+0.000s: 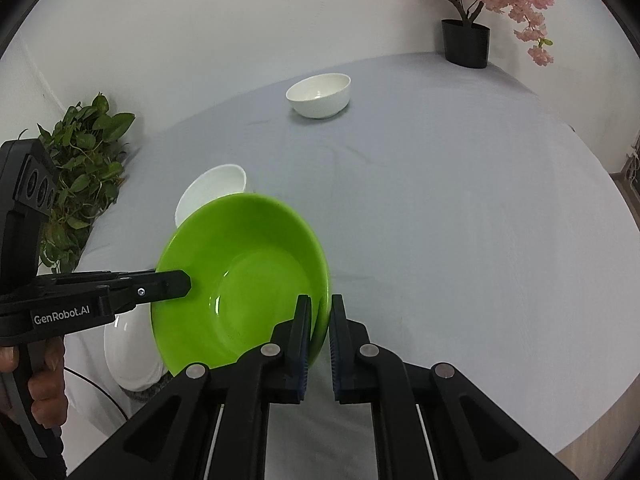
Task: Organize plates and bowls
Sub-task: 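Close the right tool on the green bowl rim and lift it, then carry the green bowl onto the dish stack and open the right tool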
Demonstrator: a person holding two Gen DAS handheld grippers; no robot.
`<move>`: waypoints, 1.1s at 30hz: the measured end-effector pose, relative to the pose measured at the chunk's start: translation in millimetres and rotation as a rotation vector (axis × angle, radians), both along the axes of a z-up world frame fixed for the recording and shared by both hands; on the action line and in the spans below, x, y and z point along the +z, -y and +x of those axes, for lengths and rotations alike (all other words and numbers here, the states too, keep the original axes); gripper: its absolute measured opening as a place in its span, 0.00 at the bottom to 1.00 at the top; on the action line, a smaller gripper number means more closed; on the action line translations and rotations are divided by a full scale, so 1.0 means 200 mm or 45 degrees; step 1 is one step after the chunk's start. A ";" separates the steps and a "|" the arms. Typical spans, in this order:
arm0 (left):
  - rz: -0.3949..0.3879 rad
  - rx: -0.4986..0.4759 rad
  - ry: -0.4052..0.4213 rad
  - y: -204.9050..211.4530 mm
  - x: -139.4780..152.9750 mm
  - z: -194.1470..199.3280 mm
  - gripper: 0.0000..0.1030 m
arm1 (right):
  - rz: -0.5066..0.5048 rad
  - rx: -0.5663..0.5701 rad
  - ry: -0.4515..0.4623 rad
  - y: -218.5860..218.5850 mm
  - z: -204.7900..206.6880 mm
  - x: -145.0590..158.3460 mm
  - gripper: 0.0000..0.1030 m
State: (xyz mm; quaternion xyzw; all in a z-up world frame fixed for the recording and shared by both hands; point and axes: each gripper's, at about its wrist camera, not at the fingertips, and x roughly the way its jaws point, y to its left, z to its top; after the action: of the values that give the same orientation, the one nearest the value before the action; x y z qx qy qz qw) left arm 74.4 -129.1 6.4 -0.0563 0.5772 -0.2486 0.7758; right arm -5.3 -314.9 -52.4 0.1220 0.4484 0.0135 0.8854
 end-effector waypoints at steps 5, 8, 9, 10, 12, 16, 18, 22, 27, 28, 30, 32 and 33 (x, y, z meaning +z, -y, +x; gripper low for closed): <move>-0.004 0.004 -0.070 0.01 -0.08 -0.05 0.04 | 0.013 0.015 -0.057 0.00 -0.12 -0.08 0.06; 0.013 0.000 -0.113 0.05 -0.13 -0.06 0.04 | 0.020 0.010 -0.089 0.03 -0.14 -0.13 0.06; 0.022 -0.003 -0.119 0.05 -0.15 -0.07 0.05 | 0.017 0.009 -0.098 0.03 -0.15 -0.14 0.06; 0.029 -0.004 -0.127 0.06 -0.15 -0.07 0.05 | 0.016 0.008 -0.109 0.04 -0.14 -0.15 0.06; 0.033 -0.005 -0.136 0.07 -0.17 -0.07 0.04 | 0.022 0.011 -0.134 0.06 -0.15 -0.18 0.06; 0.044 -0.003 -0.166 0.08 -0.20 -0.04 0.04 | 0.033 0.016 -0.172 0.09 -0.12 -0.22 0.06; 0.050 0.005 -0.188 0.09 -0.23 -0.03 0.05 | 0.043 0.013 -0.182 0.10 -0.12 -0.24 0.06; 0.041 0.014 -0.196 0.08 -0.23 0.00 0.05 | 0.043 0.014 -0.189 0.11 -0.05 -0.25 0.07; 0.021 0.019 -0.207 0.06 -0.24 -0.01 0.05 | 0.032 0.006 -0.188 0.12 -0.03 -0.24 0.06; 0.014 0.027 -0.209 0.04 -0.25 -0.01 0.05 | 0.033 0.006 -0.189 0.12 -0.02 -0.24 0.07; 0.000 0.038 -0.207 0.01 -0.24 -0.02 0.09 | 0.048 0.005 -0.186 0.12 -0.02 -0.23 0.08; 0.005 0.059 -0.152 0.00 -0.20 -0.02 0.26 | 0.084 0.001 -0.171 0.14 -0.02 -0.23 0.15; 0.026 0.075 -0.104 -0.02 -0.17 -0.02 0.46 | 0.101 -0.004 -0.159 0.15 -0.03 -0.22 0.22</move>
State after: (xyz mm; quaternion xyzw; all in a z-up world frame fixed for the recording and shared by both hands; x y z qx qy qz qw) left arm 69.8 -125.8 -27.1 -0.0755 0.6091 -0.2174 0.7590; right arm -10.5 -344.5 -97.1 0.1581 0.5016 0.0224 0.8502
